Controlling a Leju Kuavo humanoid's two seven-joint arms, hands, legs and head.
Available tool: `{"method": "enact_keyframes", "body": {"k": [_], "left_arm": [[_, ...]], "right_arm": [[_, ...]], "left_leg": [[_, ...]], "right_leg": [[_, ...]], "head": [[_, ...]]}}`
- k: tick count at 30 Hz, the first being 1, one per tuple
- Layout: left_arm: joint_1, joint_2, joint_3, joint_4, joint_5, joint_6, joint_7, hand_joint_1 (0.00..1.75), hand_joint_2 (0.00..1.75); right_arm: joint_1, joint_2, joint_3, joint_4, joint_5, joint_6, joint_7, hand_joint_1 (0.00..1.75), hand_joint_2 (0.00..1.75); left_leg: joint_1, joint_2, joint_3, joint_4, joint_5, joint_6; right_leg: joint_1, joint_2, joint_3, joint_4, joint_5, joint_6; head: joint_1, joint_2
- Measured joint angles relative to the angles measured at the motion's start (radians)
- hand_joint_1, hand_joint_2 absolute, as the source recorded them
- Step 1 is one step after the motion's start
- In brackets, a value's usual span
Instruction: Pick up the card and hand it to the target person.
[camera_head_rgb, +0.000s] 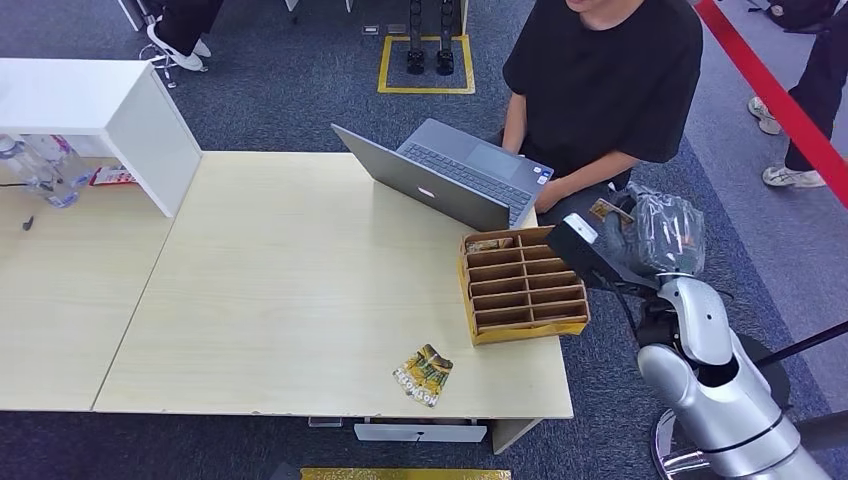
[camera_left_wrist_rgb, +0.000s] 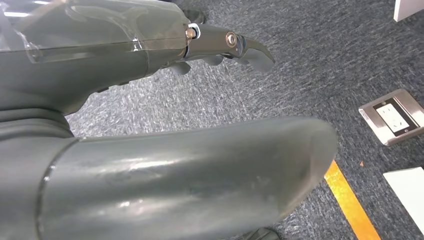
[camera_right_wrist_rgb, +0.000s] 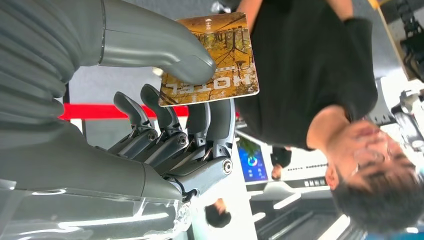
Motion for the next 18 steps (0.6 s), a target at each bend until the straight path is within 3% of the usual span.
{"method": "enact_keyframes", "body": {"k": [10, 18], "left_arm": [[-0.007, -0.001, 0.000, 0.000, -0.023, -0.008, 0.010, 0.00, 0.00], [-0.011, -0.003, 0.000, 0.000, -0.033, -0.016, 0.017, 0.00, 0.00]], "right_arm": [[-0.045, -0.001, -0.014, 0.008, 0.065, -0.082, -0.028, 1.64, 1.75], [-0.052, 0.008, -0.015, 0.028, 0.147, -0.181, -0.082, 1.61, 1.75]], "left_leg": [[0.000, 0.000, 0.000, 0.000, 0.000, 0.000], [0.000, 0.000, 0.000, 0.000, 0.000, 0.000]], "right_leg": [[0.000, 0.000, 0.000, 0.000, 0.000, 0.000], [0.000, 0.000, 0.000, 0.000, 0.000, 0.000]], "head": [[0.000, 0.000], [0.000, 0.000]]}}
